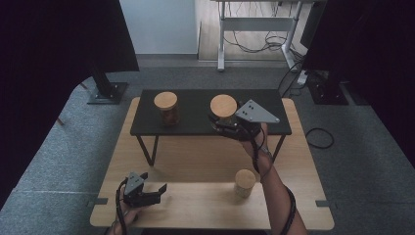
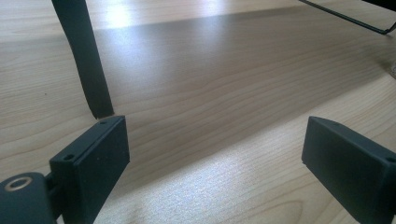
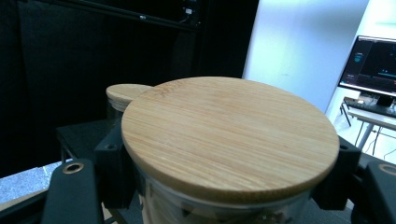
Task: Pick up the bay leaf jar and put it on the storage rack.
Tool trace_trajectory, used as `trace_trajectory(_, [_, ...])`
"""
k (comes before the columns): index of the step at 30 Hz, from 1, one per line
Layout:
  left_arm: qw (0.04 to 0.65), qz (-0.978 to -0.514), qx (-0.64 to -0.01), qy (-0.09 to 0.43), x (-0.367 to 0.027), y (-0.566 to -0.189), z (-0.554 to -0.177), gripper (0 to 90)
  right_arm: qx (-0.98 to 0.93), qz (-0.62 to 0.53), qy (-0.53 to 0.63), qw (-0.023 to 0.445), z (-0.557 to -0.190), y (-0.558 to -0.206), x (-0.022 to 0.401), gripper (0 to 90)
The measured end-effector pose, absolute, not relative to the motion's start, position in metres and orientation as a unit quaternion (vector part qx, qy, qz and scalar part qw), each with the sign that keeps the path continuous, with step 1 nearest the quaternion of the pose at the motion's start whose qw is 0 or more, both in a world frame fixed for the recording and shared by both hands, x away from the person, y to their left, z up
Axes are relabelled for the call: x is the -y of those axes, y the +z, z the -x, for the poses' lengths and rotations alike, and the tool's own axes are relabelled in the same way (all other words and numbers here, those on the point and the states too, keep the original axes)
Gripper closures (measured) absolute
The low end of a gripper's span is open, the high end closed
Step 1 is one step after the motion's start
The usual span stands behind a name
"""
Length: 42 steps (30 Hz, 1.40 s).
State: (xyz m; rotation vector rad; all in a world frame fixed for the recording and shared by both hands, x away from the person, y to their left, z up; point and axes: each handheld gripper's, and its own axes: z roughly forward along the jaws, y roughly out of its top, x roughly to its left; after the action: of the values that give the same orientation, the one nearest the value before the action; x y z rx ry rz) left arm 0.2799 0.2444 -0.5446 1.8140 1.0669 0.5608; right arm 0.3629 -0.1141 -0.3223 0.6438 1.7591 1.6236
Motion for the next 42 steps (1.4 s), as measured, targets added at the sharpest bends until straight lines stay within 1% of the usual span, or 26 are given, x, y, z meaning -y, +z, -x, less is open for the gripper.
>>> trace_trajectory(19, [0.466,-0.735,-0.435,0.23,-0.246,-0.544,-0.281,7.1,-0.675,-0.284,0.599,0.324,-0.394,-0.337,0.11,25.3])
trace_trajectory(42, [0.464,-0.735,-0.436,0.234,-0.246,-0.543,-0.282,7.2,-0.683,-0.32,0.574,0.319,-0.407,-0.354,0.112,25.3])
